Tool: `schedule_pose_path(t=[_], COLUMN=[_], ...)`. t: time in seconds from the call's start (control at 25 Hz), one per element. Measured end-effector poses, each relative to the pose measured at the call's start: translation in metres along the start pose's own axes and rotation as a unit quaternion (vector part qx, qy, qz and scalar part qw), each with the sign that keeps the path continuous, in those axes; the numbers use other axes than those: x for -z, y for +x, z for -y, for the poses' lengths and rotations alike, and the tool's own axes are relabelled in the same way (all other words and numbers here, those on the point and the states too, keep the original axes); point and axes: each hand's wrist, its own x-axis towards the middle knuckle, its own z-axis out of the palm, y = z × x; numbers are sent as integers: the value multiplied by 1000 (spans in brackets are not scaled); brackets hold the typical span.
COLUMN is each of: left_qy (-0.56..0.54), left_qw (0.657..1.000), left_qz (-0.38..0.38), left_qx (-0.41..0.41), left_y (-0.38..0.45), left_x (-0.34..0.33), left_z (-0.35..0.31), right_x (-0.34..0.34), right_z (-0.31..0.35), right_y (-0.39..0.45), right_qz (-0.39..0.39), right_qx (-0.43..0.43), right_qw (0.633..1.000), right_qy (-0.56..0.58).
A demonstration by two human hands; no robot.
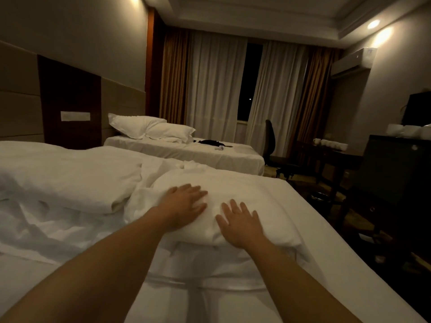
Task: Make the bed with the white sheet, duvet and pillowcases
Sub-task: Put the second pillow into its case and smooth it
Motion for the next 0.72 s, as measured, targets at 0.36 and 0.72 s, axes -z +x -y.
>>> schedule_pose_path(t=[0.36, 0.72], left_qy=[60, -28], left_qw=[987, 970], left_qz=[148, 237], left_qx=[11, 48], left_y=[119, 202], left_x=[-31, -54], left_z=[19, 33], right_x=[-4, 11], right_z=[-19, -53], right_y=[78, 162], right_qz=[8, 100], right_qx=[25, 26], right_qw=[1000, 995], right_qy=[-9, -7])
